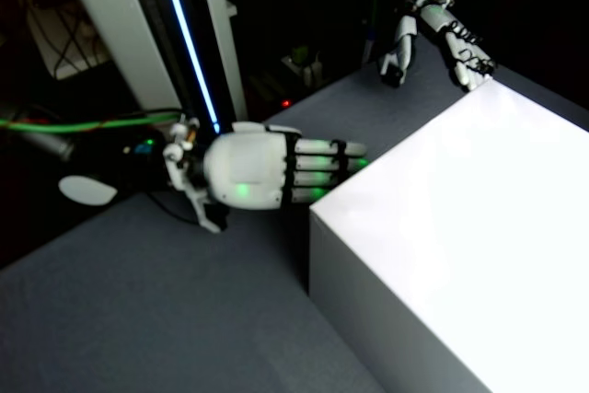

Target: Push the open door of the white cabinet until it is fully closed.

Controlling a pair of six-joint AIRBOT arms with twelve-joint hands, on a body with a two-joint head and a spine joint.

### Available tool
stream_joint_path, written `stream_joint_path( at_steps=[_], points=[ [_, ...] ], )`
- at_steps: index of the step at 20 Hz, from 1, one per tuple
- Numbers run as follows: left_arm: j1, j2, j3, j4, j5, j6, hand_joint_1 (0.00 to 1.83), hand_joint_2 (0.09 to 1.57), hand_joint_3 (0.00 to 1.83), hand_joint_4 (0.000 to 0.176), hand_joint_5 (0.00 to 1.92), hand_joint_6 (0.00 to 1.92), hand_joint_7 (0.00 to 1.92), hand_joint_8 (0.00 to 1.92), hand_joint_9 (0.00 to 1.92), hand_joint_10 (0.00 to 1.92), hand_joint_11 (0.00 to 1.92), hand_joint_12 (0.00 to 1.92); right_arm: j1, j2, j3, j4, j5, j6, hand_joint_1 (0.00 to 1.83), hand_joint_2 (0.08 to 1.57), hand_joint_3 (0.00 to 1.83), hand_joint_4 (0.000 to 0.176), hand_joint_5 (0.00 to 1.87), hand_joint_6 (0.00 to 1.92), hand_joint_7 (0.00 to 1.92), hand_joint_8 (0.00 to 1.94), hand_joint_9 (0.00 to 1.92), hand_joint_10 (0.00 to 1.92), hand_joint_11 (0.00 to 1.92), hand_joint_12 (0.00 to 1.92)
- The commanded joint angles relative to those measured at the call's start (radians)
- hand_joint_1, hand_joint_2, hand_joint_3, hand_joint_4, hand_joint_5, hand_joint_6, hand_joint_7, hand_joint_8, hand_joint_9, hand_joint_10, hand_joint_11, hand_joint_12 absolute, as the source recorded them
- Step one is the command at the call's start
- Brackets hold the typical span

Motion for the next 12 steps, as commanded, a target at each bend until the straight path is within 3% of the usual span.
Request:
stream_joint_path(
  at_steps=[1,3,6,7,8,10,11,12],
  points=[
    [-0.002,0.001,-0.004,-0.01,-0.124,-0.011,0.25,1.37,0.0,0.0,0.22,0.0,0.24,0.0,0.21,0.0,0.0,0.73,0.009,0.012,-0.004,0.031,0.168,0.008,0.34,1.33,0.0,0.0,0.1,0.01,0.11,0.01,0.15,0.02,0.0,0.62],
    [-0.001,0.001,-0.006,-0.01,-0.124,-0.011,0.24,1.37,0.0,0.0,0.21,0.0,0.24,0.0,0.21,0.0,0.0,0.73,-0.011,0.05,-0.034,0.031,0.218,0.009,0.27,1.35,0.01,0.0,0.06,0.0,0.09,0.0,0.14,0.01,0.0,0.66],
    [-0.001,0.0,-0.006,-0.012,-0.124,-0.011,0.24,1.37,0.0,0.0,0.21,0.0,0.24,0.0,0.21,0.0,0.0,0.73,-0.055,0.11,-0.072,0.048,0.288,0.009,0.28,1.38,0.0,0.0,0.04,0.0,0.11,0.0,0.12,0.0,0.0,0.4],
    [-0.001,-0.001,-0.006,-0.013,-0.124,-0.011,0.25,1.37,0.0,0.0,0.22,0.0,0.24,0.0,0.21,0.0,0.0,0.73,-0.071,0.125,-0.08,0.06,0.308,0.008,0.25,1.37,0.0,0.0,0.08,0.01,0.15,0.01,0.12,0.0,0.0,0.51],
    [-0.001,-0.002,-0.006,-0.013,-0.124,-0.011,0.24,1.37,0.0,0.0,0.22,0.0,0.24,0.0,0.21,0.0,0.0,0.73,-0.093,0.138,-0.091,0.079,0.334,-0.003,0.28,1.36,0.0,0.0,0.05,0.01,0.08,0.0,0.07,0.01,0.0,0.76],
    [-0.001,-0.003,-0.006,-0.014,-0.124,-0.011,0.25,1.37,0.0,0.0,0.22,0.0,0.24,0.0,0.21,0.0,0.0,0.73,-0.143,0.199,-0.125,0.134,0.396,-0.048,0.16,1.37,0.0,0.0,0.0,0.0,0.03,0.0,0.04,0.0,0.0,0.91],
    [-0.001,-0.003,-0.006,-0.015,-0.124,-0.011,0.25,1.36,0.0,0.0,0.21,0.0,0.24,0.0,0.21,0.0,0.0,0.73,-0.163,0.216,-0.134,0.152,0.417,-0.06,0.13,1.38,0.0,0.0,0.0,0.0,0.01,0.0,0.01,0.0,0.0,0.79],
    [-0.001,-0.004,-0.007,-0.016,-0.124,-0.01,0.24,1.37,0.0,0.0,0.21,0.0,0.24,0.0,0.21,0.0,0.0,0.73,-0.186,0.237,-0.145,0.177,0.446,-0.076,0.07,1.38,0.0,0.0,0.0,0.0,0.0,0.0,0.0,0.0,0.0,0.37]
  ],
)
